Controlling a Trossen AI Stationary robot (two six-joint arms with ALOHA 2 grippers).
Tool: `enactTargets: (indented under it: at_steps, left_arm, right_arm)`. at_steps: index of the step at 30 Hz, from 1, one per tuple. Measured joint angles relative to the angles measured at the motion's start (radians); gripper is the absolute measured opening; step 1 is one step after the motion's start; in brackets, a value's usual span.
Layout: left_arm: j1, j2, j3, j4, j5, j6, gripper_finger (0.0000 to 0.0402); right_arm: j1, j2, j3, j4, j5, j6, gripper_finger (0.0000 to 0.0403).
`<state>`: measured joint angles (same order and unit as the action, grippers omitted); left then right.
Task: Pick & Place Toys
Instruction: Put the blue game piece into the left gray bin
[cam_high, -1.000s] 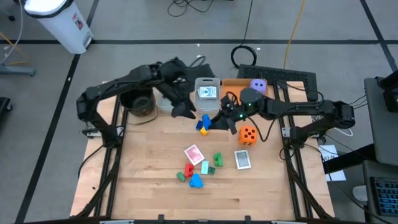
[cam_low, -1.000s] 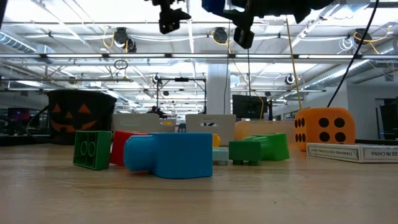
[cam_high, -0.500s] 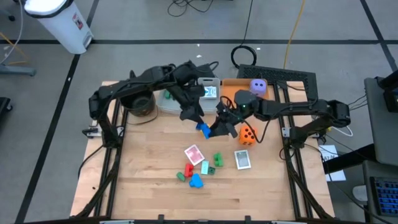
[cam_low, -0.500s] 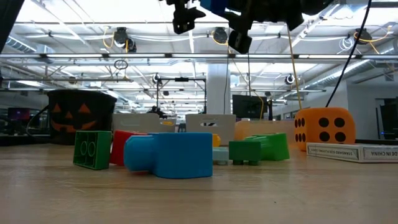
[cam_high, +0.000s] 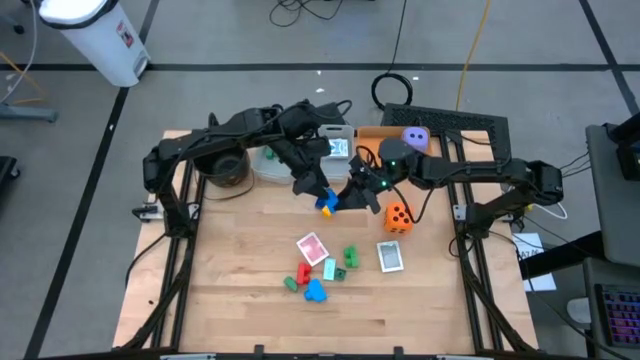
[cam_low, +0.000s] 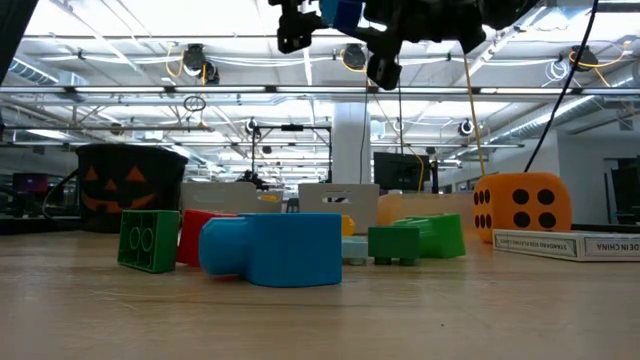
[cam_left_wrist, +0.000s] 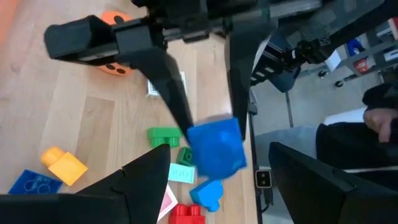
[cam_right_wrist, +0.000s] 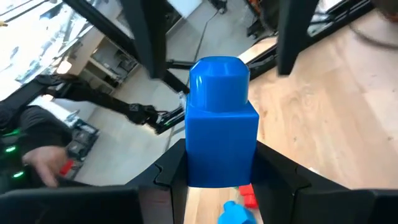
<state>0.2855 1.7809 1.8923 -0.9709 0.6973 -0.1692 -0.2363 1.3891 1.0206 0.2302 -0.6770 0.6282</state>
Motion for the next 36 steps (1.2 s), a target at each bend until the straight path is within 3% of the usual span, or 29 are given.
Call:
enactTargets:
  at_steps: [15,22,36]
  left_arm:
    - [-0.018,0.0,0.0,-0.004,-0.083,0.012,0.0278]
    - [-0.022,0.032,0.0,-0.024,-0.093,0.011,0.0277]
    - [-0.016,0.044,-0.001,-0.005,-0.087,0.004,0.0195]
  right_arm:
    - [0.004,0.0,0.0,0.0,0.129,-0.039,0.0123]
    - [0.005,0.0,0.0,0.004,0.129,-0.04,0.0123]
    - [0.009,0.0,0.0,-0.021,0.126,-0.05,0.0123]
